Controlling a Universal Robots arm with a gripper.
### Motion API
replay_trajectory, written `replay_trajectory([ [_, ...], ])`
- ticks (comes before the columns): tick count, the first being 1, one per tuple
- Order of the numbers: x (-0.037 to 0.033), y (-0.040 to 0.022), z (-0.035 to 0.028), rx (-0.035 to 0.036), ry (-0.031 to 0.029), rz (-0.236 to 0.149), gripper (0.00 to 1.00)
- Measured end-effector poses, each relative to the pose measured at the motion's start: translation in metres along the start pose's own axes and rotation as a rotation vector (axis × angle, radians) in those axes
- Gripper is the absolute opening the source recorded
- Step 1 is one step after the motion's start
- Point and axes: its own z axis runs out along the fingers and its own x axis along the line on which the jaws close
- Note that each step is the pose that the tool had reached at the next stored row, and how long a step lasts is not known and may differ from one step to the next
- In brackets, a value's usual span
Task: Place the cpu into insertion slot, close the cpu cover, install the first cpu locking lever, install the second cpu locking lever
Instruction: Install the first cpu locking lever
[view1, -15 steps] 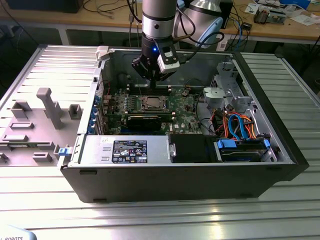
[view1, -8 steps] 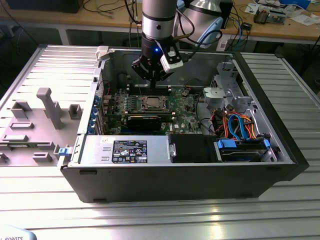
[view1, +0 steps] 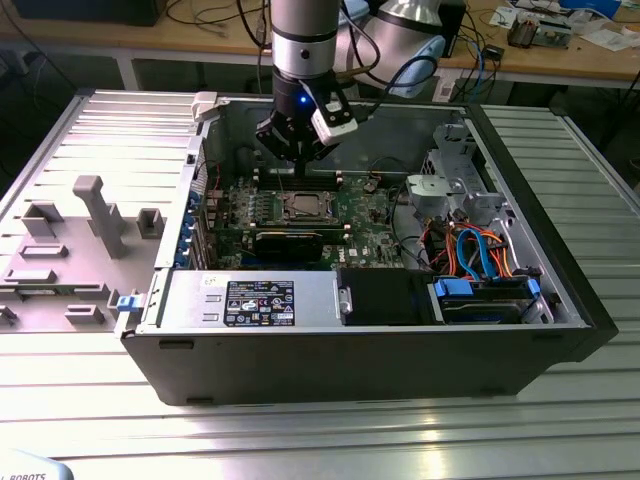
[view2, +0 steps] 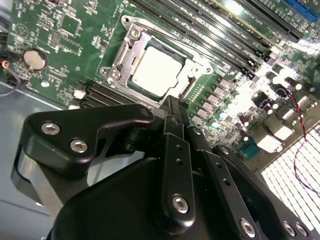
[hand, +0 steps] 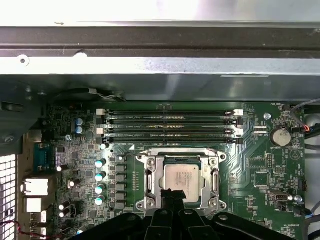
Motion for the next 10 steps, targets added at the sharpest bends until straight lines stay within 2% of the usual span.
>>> replay_trajectory([
  [1,0.0004,0.0,0.0001,-0.0003,-0.003,-0.001,0.11],
  [2,0.0004,0.0,0.0001,-0.0002,-0.0032,-0.002,0.11],
  [4,0.0007,0.0,0.0,-0.0001,-0.009,-0.002,0.11],
  [10,0.0007,0.0,0.0,-0.0001,-0.0095,-0.002,0.11],
])
